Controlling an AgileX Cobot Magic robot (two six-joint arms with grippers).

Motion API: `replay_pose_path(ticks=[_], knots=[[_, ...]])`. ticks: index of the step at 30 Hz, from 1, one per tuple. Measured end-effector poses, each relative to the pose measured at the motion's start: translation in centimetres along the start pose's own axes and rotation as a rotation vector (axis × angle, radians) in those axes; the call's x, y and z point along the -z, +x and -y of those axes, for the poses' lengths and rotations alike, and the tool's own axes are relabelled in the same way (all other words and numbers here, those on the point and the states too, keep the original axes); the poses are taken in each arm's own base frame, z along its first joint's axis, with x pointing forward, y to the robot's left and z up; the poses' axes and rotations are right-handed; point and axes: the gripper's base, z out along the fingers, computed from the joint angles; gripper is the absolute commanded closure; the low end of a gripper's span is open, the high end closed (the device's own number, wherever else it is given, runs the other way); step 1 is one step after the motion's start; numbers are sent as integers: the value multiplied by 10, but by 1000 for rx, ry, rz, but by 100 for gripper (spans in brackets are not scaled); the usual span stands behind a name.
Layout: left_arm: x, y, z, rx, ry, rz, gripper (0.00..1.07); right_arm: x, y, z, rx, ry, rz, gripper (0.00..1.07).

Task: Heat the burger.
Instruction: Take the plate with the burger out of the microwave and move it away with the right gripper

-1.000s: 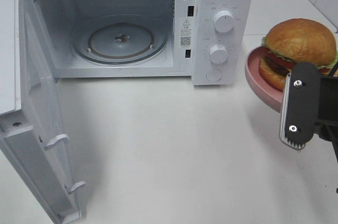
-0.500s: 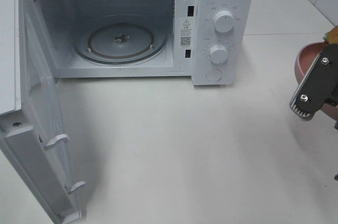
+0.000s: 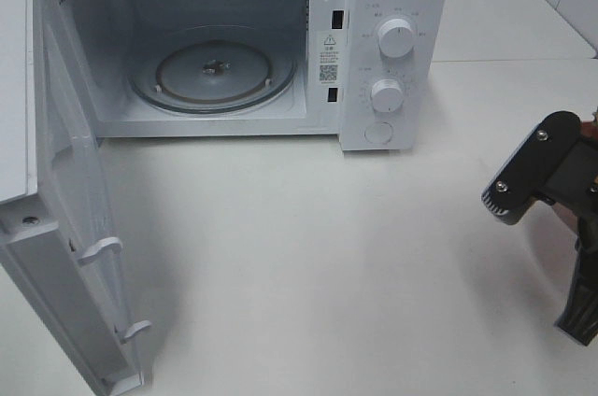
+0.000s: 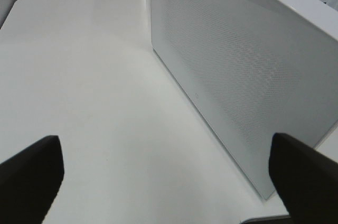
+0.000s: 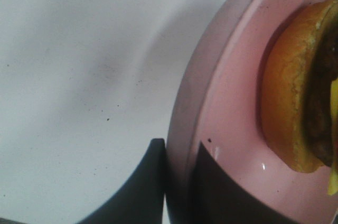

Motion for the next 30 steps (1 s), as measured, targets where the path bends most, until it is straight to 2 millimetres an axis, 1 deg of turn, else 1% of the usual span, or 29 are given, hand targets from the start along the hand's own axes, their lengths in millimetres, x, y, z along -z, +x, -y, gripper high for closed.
replay_pose_path(ticks=[2,5,7,9,10,18,22,23,24,25,26,28,30], knots=[[0,0,0,0,0,0,9,-6,-2,-3,-60,7,-22,107],[0,0,0,0,0,0,9,-7,-2,-3,-74,10,-26,107],[0,0,0,0,0,0,9,-14,-5,-7,-144,11,-49,107],[0,0,0,0,0,0,9,-16,-6,-8,-162,12,-54,106],[0,0,0,0,0,0,9,-20,-6,-11,-190,10,-70,106],[0,0,0,0,0,0,9,-33,-10,-20,-253,4,-110,106],[0,0,0,0,0,0,9,-41,-11,-20,-293,-6,-120,105],[0,0,0,0,0,0,9,-47,-10,-19,-319,-12,-139,105],[0,0,0,0,0,0,9,-47,-10,-19,-319,-12,-139,105],[0,0,0,0,0,0,9,-54,-9,-19,-343,-16,-164,104],[0,0,0,0,0,0,9,-54,-9,-19,-343,-16,-164,104],[0,0,0,0,0,0,9,-62,-7,-19,-357,-18,-195,104],[0,0,0,0,0,0,9,-65,-7,-19,-362,-21,-201,104]])
